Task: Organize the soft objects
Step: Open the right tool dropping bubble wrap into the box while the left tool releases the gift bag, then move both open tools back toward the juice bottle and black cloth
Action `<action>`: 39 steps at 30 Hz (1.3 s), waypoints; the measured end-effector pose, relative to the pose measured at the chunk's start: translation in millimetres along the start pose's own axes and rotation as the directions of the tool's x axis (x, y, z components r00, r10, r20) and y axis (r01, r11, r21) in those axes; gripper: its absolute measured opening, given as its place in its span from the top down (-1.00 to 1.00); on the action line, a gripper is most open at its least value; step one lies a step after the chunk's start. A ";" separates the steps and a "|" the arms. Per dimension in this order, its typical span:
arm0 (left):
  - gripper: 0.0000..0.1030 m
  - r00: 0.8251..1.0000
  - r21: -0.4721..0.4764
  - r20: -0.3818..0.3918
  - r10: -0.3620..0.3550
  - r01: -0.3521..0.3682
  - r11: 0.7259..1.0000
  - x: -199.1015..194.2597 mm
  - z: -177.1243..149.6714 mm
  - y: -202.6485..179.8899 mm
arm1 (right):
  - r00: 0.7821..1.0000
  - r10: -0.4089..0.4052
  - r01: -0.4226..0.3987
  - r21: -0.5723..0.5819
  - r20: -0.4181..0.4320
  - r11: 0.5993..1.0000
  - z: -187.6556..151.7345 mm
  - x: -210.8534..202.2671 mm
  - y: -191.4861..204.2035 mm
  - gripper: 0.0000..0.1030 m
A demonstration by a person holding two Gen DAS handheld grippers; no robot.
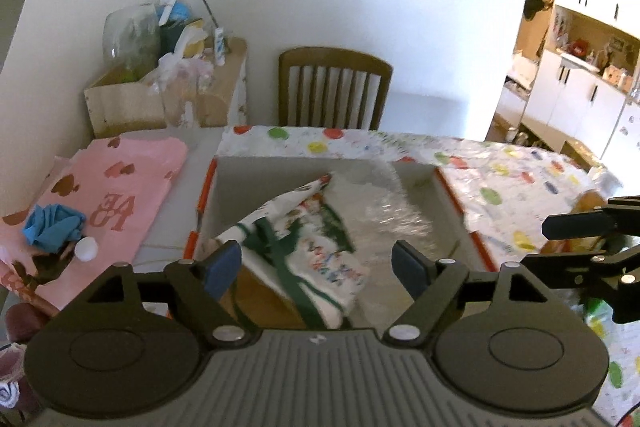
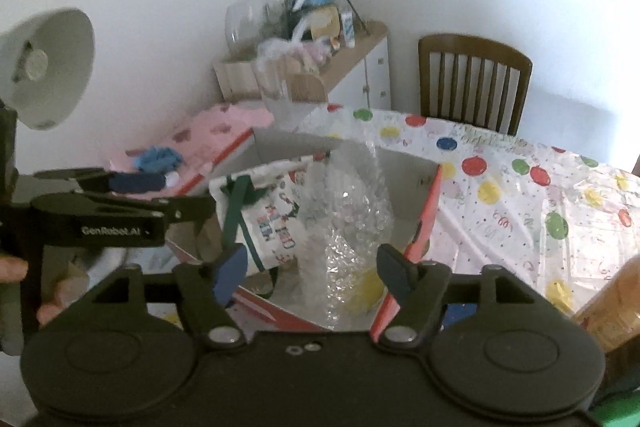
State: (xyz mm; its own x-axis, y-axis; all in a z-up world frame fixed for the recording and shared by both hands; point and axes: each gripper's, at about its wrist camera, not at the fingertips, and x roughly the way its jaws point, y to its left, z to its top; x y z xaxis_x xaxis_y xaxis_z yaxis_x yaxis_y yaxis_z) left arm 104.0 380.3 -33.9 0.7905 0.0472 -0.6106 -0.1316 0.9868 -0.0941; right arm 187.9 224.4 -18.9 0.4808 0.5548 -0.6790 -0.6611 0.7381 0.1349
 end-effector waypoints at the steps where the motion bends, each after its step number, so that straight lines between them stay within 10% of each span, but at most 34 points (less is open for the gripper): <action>1: -0.66 1.000 -0.001 0.005 -0.009 0.009 1.000 -4.0 0.3 -4.1 | 1.000 0.002 -0.002 0.001 0.012 1.000 -0.3 -6.6 -1.0 -0.46; 14: -0.99 0.989 0.007 0.048 -0.138 0.138 0.990 -32.7 2.9 -78.0 | 0.989 -0.023 0.022 0.004 0.146 1.000 -26.9 -90.3 -28.4 -0.95; 39: -1.00 0.962 0.114 0.031 -0.270 0.265 0.958 22.2 -5.2 -267.2 | 0.975 -0.200 0.197 0.044 0.100 0.979 -101.8 -159.0 -185.7 -0.98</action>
State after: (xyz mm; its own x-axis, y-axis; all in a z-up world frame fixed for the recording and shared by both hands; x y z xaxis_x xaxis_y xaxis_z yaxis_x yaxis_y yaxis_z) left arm 153.6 116.9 -26.5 0.8148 -0.2160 -0.5380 0.1517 0.9751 -0.1617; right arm 175.6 -40.0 -9.5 0.6588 0.4314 -0.6163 -0.5277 0.8489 0.0301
